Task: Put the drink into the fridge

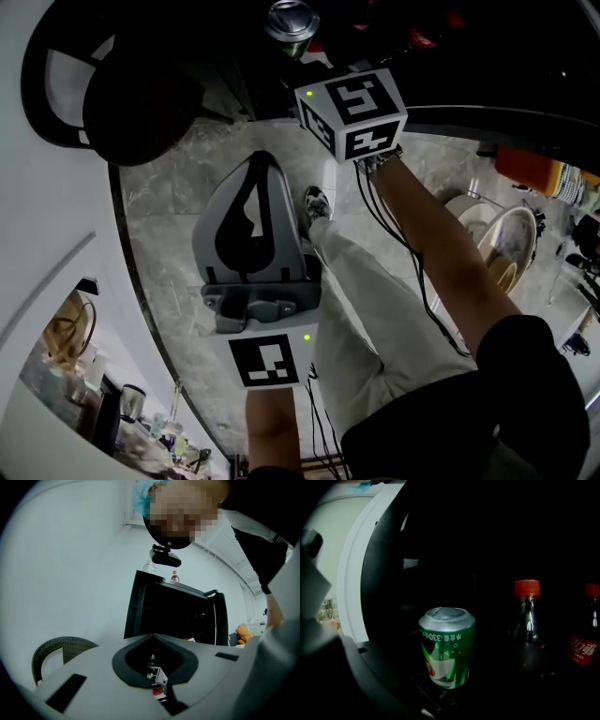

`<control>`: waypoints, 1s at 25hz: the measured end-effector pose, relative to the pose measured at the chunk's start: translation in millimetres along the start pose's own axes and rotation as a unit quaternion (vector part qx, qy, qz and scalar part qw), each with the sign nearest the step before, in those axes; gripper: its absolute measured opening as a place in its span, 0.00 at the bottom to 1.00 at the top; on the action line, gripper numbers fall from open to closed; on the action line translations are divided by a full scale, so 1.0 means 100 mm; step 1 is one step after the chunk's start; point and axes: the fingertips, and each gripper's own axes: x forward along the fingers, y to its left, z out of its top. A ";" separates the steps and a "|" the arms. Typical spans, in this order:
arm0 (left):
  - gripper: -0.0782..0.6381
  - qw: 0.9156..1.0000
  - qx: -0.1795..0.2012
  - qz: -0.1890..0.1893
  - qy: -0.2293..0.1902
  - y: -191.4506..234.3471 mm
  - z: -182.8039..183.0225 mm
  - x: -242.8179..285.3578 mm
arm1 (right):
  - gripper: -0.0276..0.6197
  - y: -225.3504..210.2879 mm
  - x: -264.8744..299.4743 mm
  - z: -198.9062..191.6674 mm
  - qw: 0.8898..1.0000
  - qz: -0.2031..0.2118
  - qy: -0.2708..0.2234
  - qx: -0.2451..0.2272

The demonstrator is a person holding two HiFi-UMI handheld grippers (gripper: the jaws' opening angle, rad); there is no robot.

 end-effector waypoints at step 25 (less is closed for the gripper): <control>0.12 1.000 -0.006 -0.021 0.022 -0.10 -0.19 -0.12 | 0.54 -0.02 0.10 -0.07 1.000 -0.006 -0.028 0.009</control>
